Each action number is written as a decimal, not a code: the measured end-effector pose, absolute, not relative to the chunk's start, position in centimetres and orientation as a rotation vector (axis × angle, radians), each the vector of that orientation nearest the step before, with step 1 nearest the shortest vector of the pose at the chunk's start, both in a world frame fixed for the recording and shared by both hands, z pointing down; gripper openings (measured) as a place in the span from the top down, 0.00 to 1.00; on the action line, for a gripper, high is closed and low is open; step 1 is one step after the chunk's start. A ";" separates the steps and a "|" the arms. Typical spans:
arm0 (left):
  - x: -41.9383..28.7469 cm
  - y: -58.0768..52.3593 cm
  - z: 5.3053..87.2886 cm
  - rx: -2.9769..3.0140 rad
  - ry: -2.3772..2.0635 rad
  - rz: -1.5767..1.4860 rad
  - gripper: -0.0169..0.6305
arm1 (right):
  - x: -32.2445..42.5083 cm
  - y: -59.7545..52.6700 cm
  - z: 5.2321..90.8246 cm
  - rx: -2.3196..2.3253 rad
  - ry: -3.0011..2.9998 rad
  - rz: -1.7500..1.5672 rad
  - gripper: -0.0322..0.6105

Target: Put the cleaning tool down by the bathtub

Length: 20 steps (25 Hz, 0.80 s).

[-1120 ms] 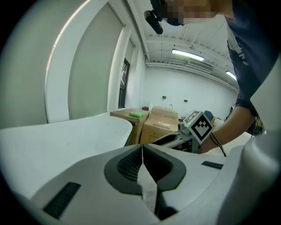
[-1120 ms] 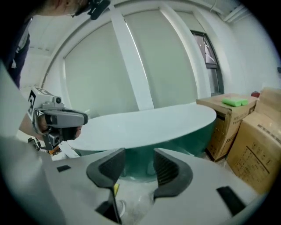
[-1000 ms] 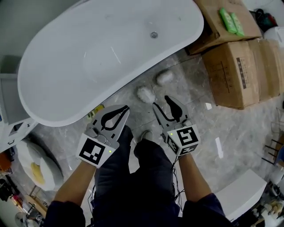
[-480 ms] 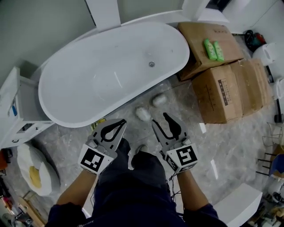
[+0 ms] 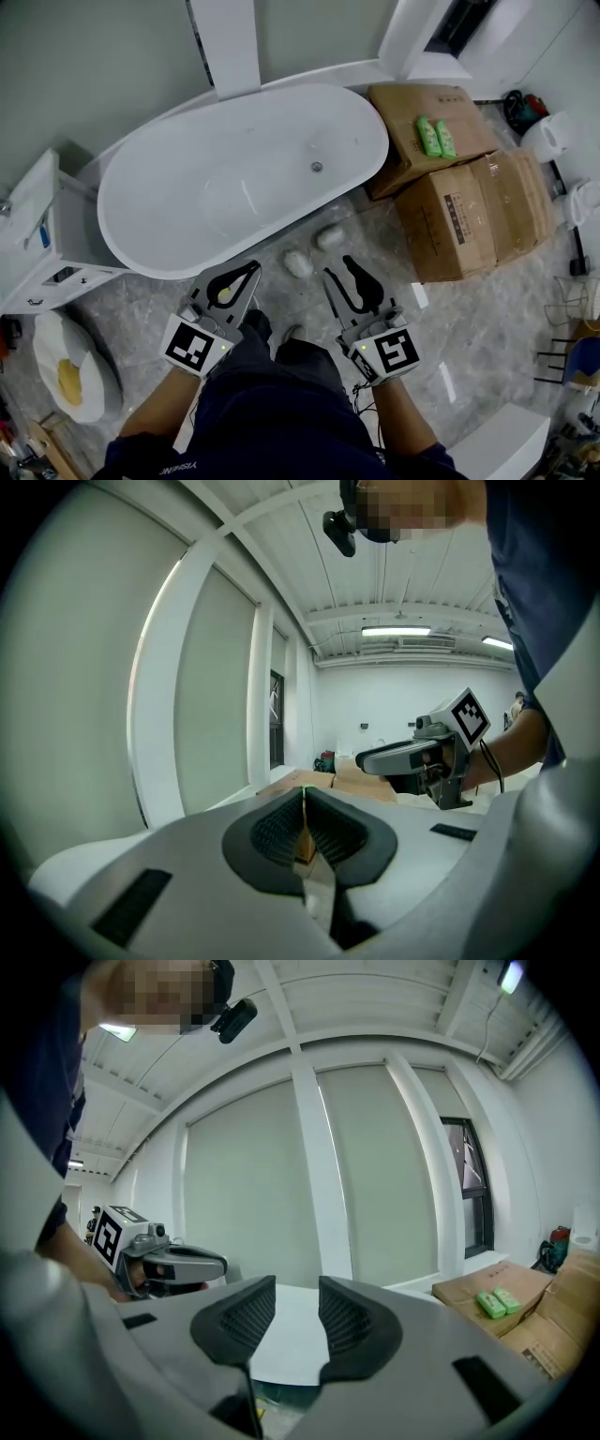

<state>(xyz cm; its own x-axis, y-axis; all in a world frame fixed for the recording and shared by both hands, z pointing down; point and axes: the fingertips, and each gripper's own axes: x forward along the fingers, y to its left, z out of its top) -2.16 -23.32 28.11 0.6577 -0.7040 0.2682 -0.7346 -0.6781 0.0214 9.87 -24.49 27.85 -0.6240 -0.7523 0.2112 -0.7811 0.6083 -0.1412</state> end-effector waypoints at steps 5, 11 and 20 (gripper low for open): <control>-2.5 -23.4 26.8 2.751 -1.199 0.342 0.92 | 9.6 -24.0 26.0 1.310 -2.715 0.309 0.75; -1.8 -24.2 25.4 2.777 -1.171 0.325 0.92 | 9.5 -24.0 24.9 1.329 -2.744 0.319 0.80; -2.4 -25.2 23.7 2.816 -1.166 0.313 0.92 | 8.7 -24.1 24.7 1.306 -2.736 0.308 0.88</control>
